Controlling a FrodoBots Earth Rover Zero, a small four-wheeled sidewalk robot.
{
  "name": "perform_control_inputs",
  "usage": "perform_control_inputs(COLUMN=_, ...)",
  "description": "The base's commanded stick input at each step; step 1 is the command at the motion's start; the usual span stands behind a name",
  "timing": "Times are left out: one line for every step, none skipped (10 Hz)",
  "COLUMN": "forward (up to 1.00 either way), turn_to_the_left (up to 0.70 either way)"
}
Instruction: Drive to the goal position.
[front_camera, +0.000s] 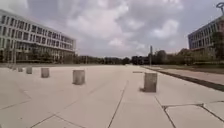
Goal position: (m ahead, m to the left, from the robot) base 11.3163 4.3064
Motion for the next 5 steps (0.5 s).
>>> perform_control_inputs(forward=0.50, turn_to_the_left=-0.02)
perform_control_inputs(forward=0.50, turn_to_the_left=-0.02)
perform_control_inputs(forward=0.50, turn_to_the_left=-0.02)
perform_control_inputs(forward=0.50, turn_to_the_left=-0.02)
perform_control_inputs(forward=0.50, turn_to_the_left=-0.02)
